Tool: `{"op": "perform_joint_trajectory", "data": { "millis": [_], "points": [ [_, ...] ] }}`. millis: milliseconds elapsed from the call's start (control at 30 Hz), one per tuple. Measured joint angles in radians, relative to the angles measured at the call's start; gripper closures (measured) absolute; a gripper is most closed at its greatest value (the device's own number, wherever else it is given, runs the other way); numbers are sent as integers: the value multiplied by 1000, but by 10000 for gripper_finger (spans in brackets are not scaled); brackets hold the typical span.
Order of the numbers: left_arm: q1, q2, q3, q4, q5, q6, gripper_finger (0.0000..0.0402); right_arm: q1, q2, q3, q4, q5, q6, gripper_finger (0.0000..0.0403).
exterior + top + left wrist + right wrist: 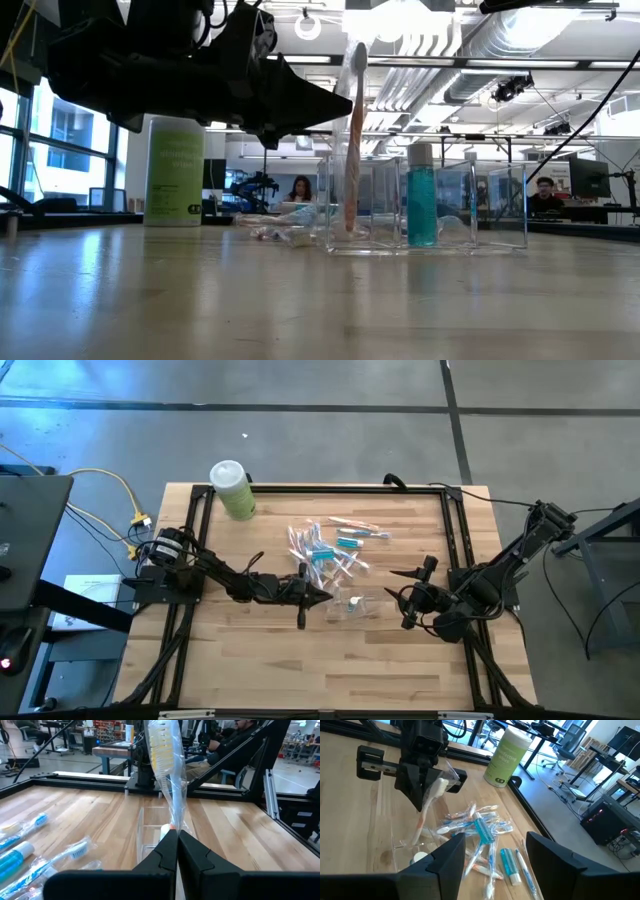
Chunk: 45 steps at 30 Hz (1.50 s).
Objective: Pick & Place toothbrushing station
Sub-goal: Put the orange toothbrush into the transparent organizer, then put the blue mouthwash bottle into the transparent organizer
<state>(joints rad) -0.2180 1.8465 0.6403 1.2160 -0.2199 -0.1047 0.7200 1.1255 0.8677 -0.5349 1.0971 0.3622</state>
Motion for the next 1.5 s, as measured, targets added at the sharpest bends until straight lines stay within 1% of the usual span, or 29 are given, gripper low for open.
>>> {"op": "perform_joint_trajectory", "data": {
  "millis": [867, 1067, 1233, 1500],
  "points": [
    [-2, 0, 0, -3, 2, -4, 399, 0, 0, 0, 1, -1, 0, 201],
    [-8, 0, 0, 0, -4, 71, 396, 0, 0, 0, 1, -1, 0, 201],
    [-17, 0, 0, 0, -4, 83, 371, 0, 0, 0, 0, -1, 0, 201],
    [-17, 0, 0, -3, 1, 82, 310, 0, 0, 0, 0, -1, 0, 201]
  ]
}}
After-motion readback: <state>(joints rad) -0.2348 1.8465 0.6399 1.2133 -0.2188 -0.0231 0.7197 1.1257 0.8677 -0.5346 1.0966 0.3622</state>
